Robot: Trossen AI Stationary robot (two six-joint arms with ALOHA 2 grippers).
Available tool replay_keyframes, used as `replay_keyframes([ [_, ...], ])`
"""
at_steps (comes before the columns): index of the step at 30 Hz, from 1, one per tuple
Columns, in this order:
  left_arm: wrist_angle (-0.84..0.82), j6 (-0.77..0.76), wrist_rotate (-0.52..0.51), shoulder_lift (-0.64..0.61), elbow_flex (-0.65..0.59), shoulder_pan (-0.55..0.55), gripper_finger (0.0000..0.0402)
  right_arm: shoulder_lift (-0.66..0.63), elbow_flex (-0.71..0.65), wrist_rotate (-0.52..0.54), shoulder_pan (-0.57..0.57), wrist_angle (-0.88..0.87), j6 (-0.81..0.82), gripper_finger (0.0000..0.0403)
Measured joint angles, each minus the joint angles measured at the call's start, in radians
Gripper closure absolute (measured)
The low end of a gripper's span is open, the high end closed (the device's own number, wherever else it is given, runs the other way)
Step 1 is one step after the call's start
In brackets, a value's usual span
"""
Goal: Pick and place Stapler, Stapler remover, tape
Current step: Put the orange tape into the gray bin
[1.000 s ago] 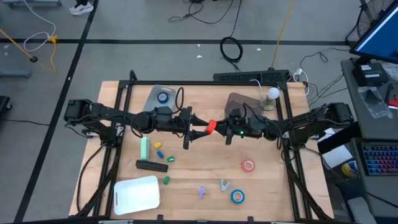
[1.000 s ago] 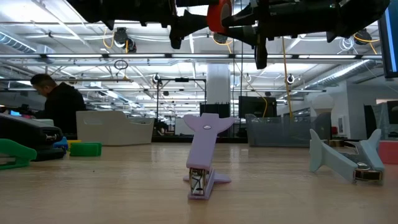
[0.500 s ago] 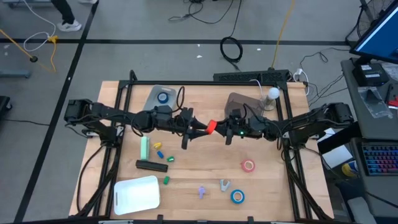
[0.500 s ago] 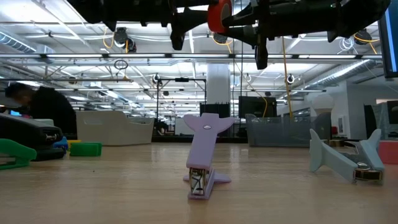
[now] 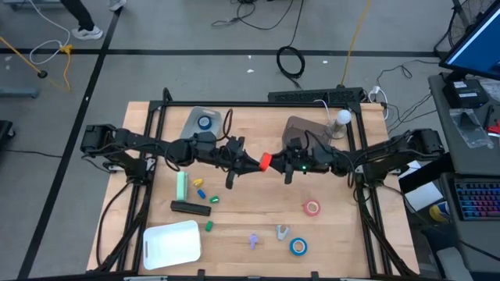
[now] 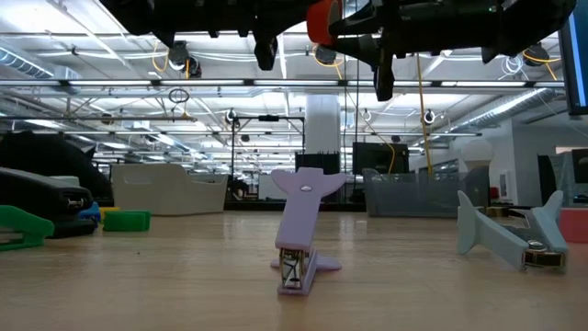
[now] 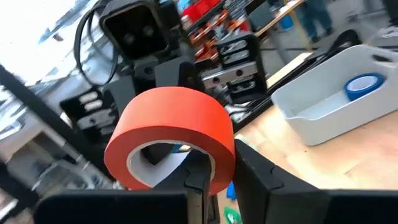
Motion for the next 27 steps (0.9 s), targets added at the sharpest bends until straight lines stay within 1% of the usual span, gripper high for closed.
replay_keyframes([
  [4,-0.086,-0.005,0.030,-0.014,0.003,0.018,0.0368,-0.004,-0.001,-0.157,-0.004,-0.019,0.017,0.0336],
  [8,-0.172,-0.004,0.089,-0.038,0.002,0.043,0.0368,-0.022,-0.002,-0.273,-0.005,-0.121,0.085,0.0313],
  [12,-0.322,0.016,0.014,-0.068,-0.005,0.076,0.0369,-0.052,0.002,-0.459,0.006,-0.198,0.116,0.0296],
  [14,-0.393,0.019,-0.002,-0.097,-0.001,0.086,0.0369,-0.058,0.000,-0.504,0.003,-0.215,0.122,0.0290],
  [15,-0.451,0.019,-0.014,-0.118,0.001,0.091,0.0369,-0.062,0.000,-0.506,0.001,-0.219,0.125,0.0289],
  [17,-0.588,0.026,-0.073,-0.152,-0.003,0.111,0.0369,-0.076,-0.001,-0.514,0.002,-0.221,0.139,0.0288],
  [19,-0.682,0.030,-0.164,-0.176,-0.003,0.123,0.0369,-0.097,0.001,-0.526,0.005,-0.234,0.136,0.0289],
  [21,-0.814,0.029,-0.245,-0.227,-0.003,0.131,0.0369,-0.105,0.000,-0.519,0.003,-0.238,0.125,0.0292],
  [26,-1.066,0.023,-0.518,-0.291,-0.005,0.157,0.0369,-0.125,0.000,-0.507,0.001,-0.252,0.116,0.0301],
  [27,-1.085,0.022,-0.558,-0.297,-0.003,0.165,0.0369,-0.124,0.000,-0.507,0.001,-0.252,0.116,0.0302],
])
